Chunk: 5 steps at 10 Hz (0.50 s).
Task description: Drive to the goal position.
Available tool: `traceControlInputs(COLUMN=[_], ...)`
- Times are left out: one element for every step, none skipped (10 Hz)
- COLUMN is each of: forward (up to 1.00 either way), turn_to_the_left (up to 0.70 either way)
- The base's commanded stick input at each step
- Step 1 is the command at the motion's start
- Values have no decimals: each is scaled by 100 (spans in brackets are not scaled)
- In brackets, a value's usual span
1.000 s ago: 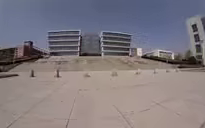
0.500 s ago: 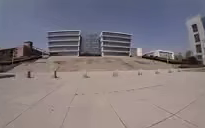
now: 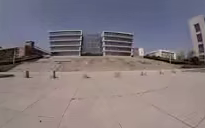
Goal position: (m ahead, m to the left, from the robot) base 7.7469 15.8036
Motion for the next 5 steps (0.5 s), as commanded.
traceControlInputs(forward=[70, 70, 70, 70, 70], turn_to_the_left=[0, 0, 9, 35, 33])
